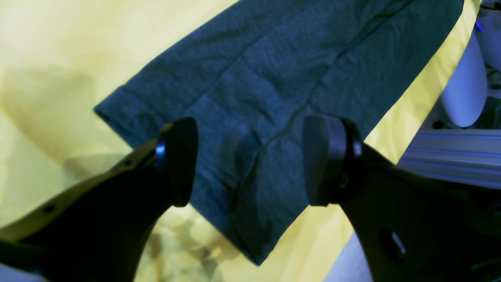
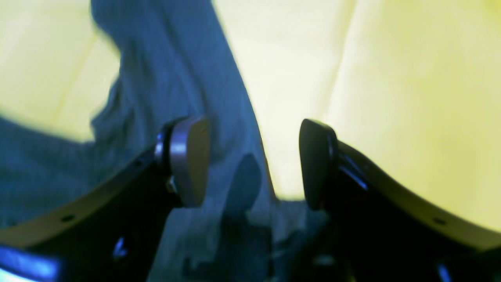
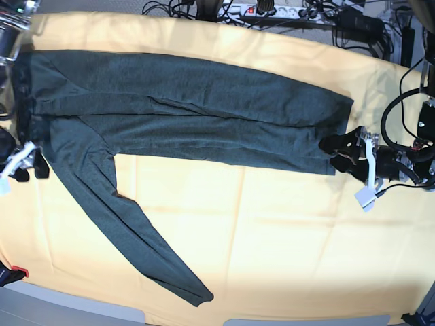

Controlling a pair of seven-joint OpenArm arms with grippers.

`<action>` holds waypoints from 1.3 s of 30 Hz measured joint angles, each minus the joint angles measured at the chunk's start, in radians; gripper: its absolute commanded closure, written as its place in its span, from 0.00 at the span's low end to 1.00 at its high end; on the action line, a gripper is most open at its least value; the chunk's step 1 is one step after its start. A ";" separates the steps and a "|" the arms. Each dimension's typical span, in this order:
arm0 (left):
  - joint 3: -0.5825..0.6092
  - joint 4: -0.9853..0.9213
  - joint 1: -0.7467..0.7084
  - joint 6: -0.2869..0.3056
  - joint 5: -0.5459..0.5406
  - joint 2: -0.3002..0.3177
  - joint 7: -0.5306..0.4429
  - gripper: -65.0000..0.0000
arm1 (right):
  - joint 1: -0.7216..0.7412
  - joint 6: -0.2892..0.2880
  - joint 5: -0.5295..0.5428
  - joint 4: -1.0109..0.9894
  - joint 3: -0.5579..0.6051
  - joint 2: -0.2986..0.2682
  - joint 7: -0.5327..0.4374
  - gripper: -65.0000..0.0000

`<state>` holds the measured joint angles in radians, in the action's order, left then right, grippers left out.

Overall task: Fold the T-shirt properly
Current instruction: 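Grasp the loose sleeve cuff with the right gripper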

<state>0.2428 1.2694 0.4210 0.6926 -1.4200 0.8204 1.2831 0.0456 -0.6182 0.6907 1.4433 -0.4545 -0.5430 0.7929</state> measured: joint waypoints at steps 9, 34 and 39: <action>0.000 0.000 0.000 0.000 0.040 0.000 -0.010 0.34 | 0.140 0.065 -0.083 -0.158 0.043 0.103 -0.061 0.43; 0.000 0.000 -0.052 0.000 0.039 -0.026 -0.011 0.34 | 0.409 -0.028 -0.006 -0.639 0.092 0.159 -0.035 0.43; 0.000 0.000 -0.053 0.000 0.039 -0.025 -0.011 0.34 | 0.414 -0.052 0.010 -0.639 0.187 0.161 -0.023 0.52</action>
<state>0.2428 1.2694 0.3683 0.6930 -1.3808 0.7956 1.2716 0.4599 -0.6704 0.7002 0.8047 -0.2680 -0.3817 0.7700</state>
